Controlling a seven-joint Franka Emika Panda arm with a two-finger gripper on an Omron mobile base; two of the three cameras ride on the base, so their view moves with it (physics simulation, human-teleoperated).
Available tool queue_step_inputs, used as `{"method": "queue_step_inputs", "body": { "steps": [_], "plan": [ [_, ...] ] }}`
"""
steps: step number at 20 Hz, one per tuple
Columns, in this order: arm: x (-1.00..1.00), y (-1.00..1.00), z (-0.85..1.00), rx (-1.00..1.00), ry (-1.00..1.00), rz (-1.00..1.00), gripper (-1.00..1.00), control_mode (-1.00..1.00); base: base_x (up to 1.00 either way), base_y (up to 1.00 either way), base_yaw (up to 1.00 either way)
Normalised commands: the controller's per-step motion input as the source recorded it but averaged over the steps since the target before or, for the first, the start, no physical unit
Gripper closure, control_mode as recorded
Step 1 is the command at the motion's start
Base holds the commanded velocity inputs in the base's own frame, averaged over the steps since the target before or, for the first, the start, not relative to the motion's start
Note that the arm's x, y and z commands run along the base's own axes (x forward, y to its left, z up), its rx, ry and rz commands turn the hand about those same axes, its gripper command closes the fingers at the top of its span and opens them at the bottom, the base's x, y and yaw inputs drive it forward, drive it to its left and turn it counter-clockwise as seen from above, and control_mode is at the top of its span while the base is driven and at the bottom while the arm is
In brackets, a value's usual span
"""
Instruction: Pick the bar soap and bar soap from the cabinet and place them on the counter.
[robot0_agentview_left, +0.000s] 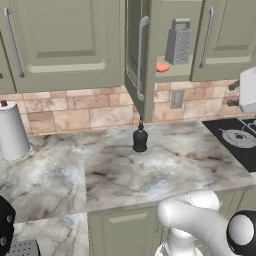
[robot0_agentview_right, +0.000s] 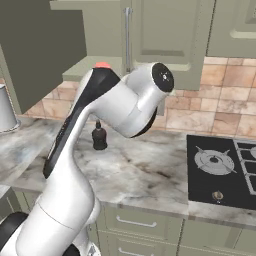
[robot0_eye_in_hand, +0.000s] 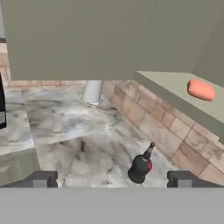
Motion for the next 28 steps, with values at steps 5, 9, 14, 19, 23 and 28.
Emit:
{"method": "queue_step_inputs", "body": {
  "steps": [5, 9, 14, 19, 23, 28],
  "plan": [
    [0.24, 0.06, 0.03, 0.13, -0.37, -0.23, -1.0, -1.0, 0.0, 0.0, 0.0],
    [0.24, 0.0, 0.02, 0.19, -0.21, -0.18, -1.0, -1.0, 0.0, 0.0, 0.0],
    [0.12, -0.02, 0.05, 0.11, -0.12, -0.04, -1.0, -1.0, 0.0, 0.0, 0.0],
    [0.11, 0.0, -0.03, 0.01, 0.01, -0.01, -1.0, -1.0, 0.0, 0.0, 0.0],
    [0.35, -0.15, 0.01, 0.1, -0.02, -0.06, -1.0, -1.0, 0.0, 0.0, 0.0],
    [0.43, -0.23, 0.17, 0.14, -0.05, -0.07, -1.0, -1.0, 0.0, 0.0, 0.0]
  ]
}}
